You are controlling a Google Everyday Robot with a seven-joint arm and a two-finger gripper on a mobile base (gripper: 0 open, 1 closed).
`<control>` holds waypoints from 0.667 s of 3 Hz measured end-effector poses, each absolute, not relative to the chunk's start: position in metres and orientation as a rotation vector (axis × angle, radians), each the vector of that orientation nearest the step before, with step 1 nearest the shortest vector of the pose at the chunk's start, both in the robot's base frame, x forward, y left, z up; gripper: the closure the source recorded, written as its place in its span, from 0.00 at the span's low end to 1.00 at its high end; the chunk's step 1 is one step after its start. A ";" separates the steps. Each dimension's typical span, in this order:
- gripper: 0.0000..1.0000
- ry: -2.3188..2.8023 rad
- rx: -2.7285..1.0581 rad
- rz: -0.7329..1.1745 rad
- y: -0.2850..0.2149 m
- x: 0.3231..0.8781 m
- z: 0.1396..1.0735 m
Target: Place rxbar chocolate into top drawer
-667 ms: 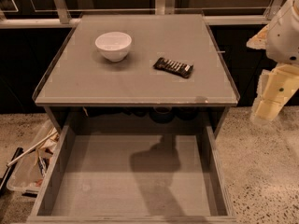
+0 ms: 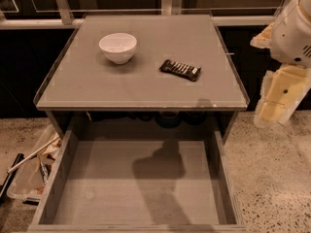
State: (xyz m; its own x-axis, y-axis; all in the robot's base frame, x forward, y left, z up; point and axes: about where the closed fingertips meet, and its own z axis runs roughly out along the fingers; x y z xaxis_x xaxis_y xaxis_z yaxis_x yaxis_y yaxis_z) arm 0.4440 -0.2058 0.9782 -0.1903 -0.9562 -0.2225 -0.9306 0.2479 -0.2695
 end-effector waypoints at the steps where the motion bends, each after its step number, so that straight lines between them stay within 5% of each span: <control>1: 0.00 2.093 -1.769 -0.084 -0.183 0.463 0.979; 2: 0.00 2.017 -1.777 -0.022 -0.164 0.487 0.982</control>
Offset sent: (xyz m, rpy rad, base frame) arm 0.0754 0.0644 0.0077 0.1851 -0.0708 0.1721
